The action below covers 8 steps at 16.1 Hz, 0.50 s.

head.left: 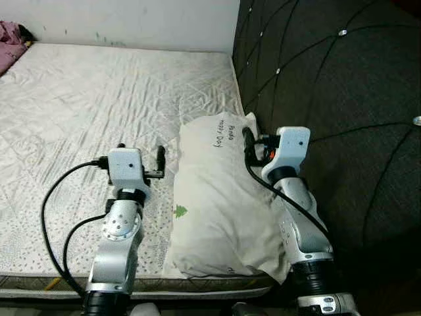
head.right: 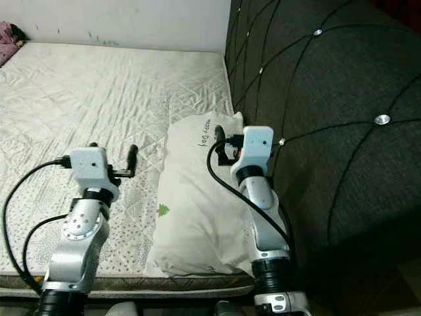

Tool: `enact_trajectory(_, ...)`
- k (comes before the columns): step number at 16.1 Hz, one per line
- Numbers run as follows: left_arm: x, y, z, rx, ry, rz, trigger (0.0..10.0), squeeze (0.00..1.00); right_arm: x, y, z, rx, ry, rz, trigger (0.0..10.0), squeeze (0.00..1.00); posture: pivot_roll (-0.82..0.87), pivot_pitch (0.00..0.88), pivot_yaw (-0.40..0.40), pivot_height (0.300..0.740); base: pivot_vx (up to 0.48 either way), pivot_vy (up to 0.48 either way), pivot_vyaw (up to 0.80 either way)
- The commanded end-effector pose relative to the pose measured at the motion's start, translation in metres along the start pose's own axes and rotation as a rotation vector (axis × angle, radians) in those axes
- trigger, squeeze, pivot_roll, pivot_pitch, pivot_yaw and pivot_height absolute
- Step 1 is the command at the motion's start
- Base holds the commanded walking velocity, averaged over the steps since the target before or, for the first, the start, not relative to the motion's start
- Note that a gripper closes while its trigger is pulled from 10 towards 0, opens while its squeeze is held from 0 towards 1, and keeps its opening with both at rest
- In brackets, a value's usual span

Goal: Clean up the room

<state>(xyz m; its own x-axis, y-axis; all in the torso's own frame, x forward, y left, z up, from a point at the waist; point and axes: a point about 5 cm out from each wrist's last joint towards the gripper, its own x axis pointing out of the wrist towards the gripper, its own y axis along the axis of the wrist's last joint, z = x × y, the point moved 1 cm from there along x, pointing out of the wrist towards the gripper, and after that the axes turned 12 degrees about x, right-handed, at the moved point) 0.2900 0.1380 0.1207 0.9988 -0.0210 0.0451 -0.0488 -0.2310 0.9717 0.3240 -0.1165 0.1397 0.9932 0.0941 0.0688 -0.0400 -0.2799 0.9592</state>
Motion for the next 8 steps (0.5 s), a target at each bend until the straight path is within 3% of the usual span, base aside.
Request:
enact_trajectory(1, 0.0027, 0.001, 0.0026, -0.002, -0.009, 0.003, 10.0, 0.0, 0.0003, 0.0015, 0.0021, -0.01, -0.007, 0.009, 10.0, 0.0, 0.04, 0.0, -0.033, 0.74, 0.0, 0.356, 0.0)
enact_trajectory(8, 0.0032, -0.0034, 0.0025, -0.024, 0.005, -0.026, 10.0, 0.0, -0.0016, -0.0015, 0.0073, -0.022, -0.012, 0.004, 10.0, 0.0, 0.04, 0.0, -0.031, 0.74, 0.0, 0.48, 0.0)
